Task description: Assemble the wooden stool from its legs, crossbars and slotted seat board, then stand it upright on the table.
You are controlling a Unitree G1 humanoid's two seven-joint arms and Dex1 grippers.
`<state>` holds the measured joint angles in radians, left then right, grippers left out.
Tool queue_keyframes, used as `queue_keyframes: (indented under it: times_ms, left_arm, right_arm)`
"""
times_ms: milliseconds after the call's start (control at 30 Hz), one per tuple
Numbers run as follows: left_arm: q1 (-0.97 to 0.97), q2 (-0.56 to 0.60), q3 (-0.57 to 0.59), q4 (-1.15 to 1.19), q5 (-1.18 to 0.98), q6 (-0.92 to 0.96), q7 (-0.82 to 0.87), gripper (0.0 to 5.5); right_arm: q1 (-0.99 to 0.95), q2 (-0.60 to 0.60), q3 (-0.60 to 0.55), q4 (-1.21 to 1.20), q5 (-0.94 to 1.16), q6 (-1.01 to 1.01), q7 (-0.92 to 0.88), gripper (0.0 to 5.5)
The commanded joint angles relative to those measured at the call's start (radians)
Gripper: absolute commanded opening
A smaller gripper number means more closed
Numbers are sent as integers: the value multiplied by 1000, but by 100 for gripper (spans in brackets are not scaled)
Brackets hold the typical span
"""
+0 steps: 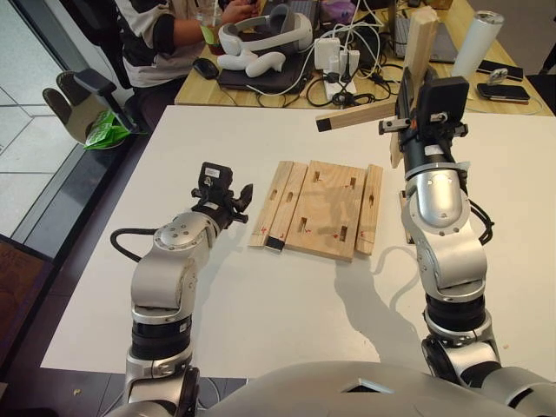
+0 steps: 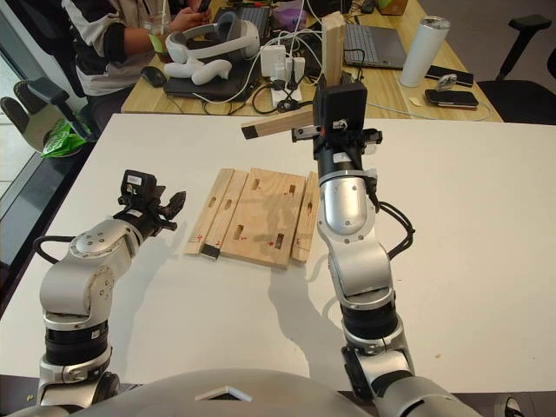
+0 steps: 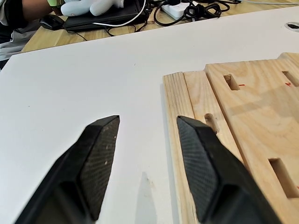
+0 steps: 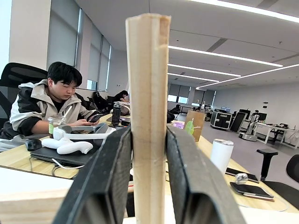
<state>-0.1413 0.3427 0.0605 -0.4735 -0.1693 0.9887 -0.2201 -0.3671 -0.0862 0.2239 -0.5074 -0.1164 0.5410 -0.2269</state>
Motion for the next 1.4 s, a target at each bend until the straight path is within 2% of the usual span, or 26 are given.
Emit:
queue_keyframes:
  times_ms: [33, 233, 400, 500, 600, 833, 1100, 1400]
  left_arm:
    - [-55, 16, 22, 29, -7, 4, -6, 227]
    - [-15, 37, -14, 19, -1, 16, -25, 227]
    - [14, 176, -108, 46, 51, 19, -89, 227]
    - [10, 259, -193, 73, 100, -11, -129, 227]
    - [3, 293, -273, 111, 150, -55, -145, 227]
    - [-20, 241, -345, 146, 204, -86, -132, 227]
    - [-29, 173, -410, 80, 181, -35, -179, 227]
    - [-30, 55, -400, 10, 134, 36, -163, 227]
  right_arm:
    - [-1, 41, -29, -11, 10, -15, 24, 98]
    - [38, 135, -229, 0, 195, 33, 63, 98]
    - [48, 200, -303, -6, 304, 57, 72, 98]
    - [1, 261, -404, -1, 447, 52, 58, 98]
    - [-46, 271, -491, 11, 563, 51, 34, 98]
    - [-102, 270, -601, 55, 773, 43, -40, 98]
    - [-71, 280, -631, 65, 954, 46, -128, 98]
    - [3, 238, -637, 68, 1120, 57, -185, 98]
